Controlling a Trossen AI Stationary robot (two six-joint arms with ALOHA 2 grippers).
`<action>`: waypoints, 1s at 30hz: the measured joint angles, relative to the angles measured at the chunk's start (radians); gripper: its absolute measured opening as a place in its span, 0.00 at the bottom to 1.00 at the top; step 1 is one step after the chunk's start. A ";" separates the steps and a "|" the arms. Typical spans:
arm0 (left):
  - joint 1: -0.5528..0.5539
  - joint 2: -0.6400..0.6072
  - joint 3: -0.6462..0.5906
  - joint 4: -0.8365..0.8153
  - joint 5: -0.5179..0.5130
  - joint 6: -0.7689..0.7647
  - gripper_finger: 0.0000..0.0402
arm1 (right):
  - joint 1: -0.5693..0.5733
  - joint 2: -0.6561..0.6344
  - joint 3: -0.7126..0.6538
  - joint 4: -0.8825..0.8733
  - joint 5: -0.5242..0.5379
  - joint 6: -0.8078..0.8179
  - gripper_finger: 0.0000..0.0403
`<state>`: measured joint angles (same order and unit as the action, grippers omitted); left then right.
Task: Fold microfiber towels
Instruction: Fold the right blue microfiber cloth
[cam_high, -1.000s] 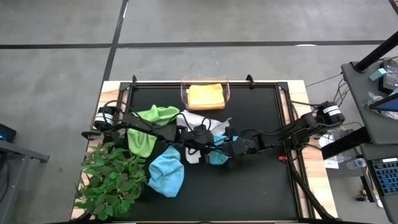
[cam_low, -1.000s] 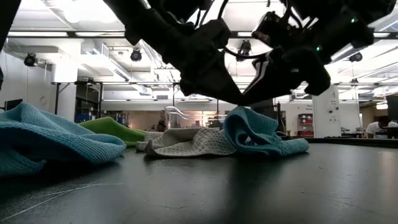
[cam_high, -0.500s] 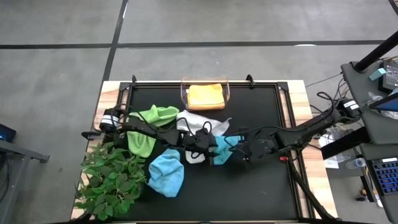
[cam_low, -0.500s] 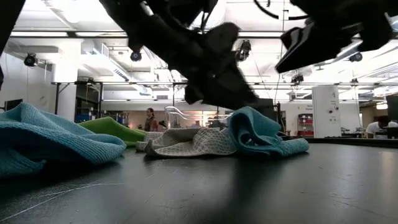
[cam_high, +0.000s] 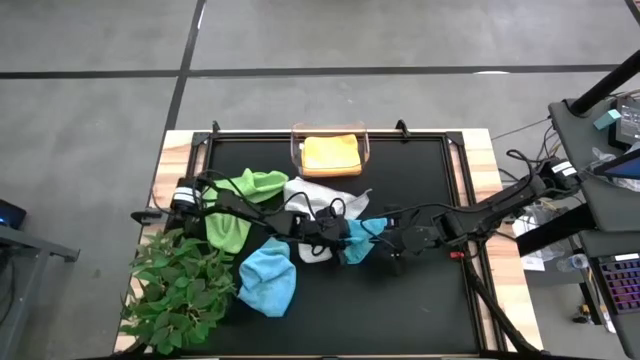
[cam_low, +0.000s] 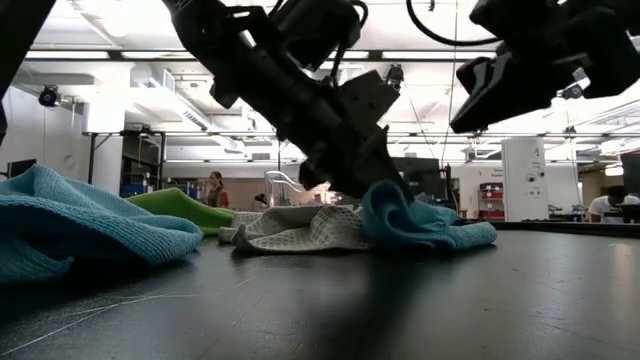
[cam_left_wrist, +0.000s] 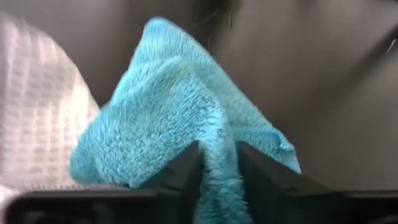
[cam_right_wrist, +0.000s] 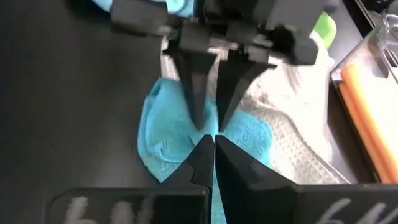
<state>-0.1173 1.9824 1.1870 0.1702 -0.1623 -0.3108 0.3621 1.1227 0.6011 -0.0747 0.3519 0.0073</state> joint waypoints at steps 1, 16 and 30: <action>0.000 -0.008 0.000 -0.001 0.000 0.017 0.08 | 0.000 0.000 -0.002 -0.007 0.001 0.001 0.02; 0.002 -0.305 -0.031 0.047 0.126 0.189 0.00 | 0.082 -0.151 -0.005 0.007 0.053 -0.125 0.02; 0.038 -0.404 -0.032 0.110 0.126 -0.166 0.00 | 0.100 -0.178 -0.007 0.084 0.044 -0.151 0.19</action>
<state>-0.0795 1.5787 1.1545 0.2800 -0.0364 -0.4763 0.4622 0.9443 0.5945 0.0093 0.3962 -0.1438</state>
